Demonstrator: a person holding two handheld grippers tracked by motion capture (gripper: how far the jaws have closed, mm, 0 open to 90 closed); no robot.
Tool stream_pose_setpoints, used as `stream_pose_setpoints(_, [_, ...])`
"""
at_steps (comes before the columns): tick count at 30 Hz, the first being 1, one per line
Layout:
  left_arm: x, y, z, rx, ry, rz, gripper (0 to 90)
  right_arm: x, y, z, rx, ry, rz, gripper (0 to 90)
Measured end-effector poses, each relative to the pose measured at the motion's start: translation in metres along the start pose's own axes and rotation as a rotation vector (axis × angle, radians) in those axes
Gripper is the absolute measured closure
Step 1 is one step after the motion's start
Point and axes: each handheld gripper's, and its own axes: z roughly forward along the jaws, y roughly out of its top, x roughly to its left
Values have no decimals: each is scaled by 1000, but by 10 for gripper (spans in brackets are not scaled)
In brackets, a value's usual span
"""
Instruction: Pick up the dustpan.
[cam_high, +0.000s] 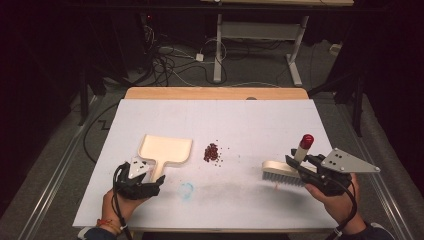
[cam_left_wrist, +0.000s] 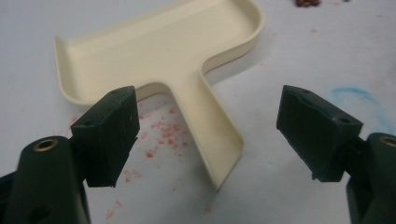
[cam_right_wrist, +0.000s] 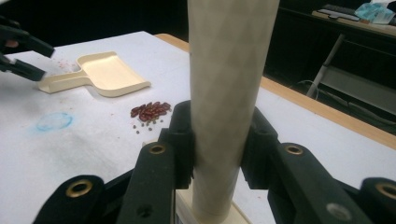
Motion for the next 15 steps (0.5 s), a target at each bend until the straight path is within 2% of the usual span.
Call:
stream_pose_setpoints(1, [2, 0, 5, 14, -6, -37, 209, 0, 0, 0, 0, 2, 9, 703])
stream_pose_setpoints(2, [7, -1, 16, 48, 5, -103, 209, 0, -1, 1, 1, 2, 10, 703])
stream_pose_setpoints(3, [7, -1, 16, 48, 5, -103, 209, 1, -1, 2, 4, 9, 13, 704])
stream_pose_setpoints(4, [13, -1, 27, 75, -6, -150, 219, 1, -2, 2, 6, 8, 9, 703])
stream_pose_setpoints(6, [15, 0, 32, 85, -5, -166, 268, 2, -2, 2, 10, 8, 5, 704])
stream_pose_setpoints(7, [16, 1, 37, 89, -21, -178, 268, 2, -2, 2, 10, 8, 5, 704])
stream_pose_setpoints(8, [17, 3, 41, 100, -37, -172, 339, 2, -2, 2, 7, 10, 4, 703])
stream_pose_setpoints(10, [13, 7, 48, 99, -19, -143, 365, 3, -2, 2, 7, 10, 8, 704])
stream_pose_setpoints(12, [12, 12, 51, 104, -33, -100, 434, 3, -2, 3, 7, 10, 7, 704])
stream_pose_setpoints(13, [13, 13, 52, 98, -42, -111, 459, 3, -2, 3, 9, 13, 10, 704])
stream_pose_setpoints(15, [13, 15, 54, 97, -40, -99, 492, 3, -2, 4, 14, 18, 7, 704])
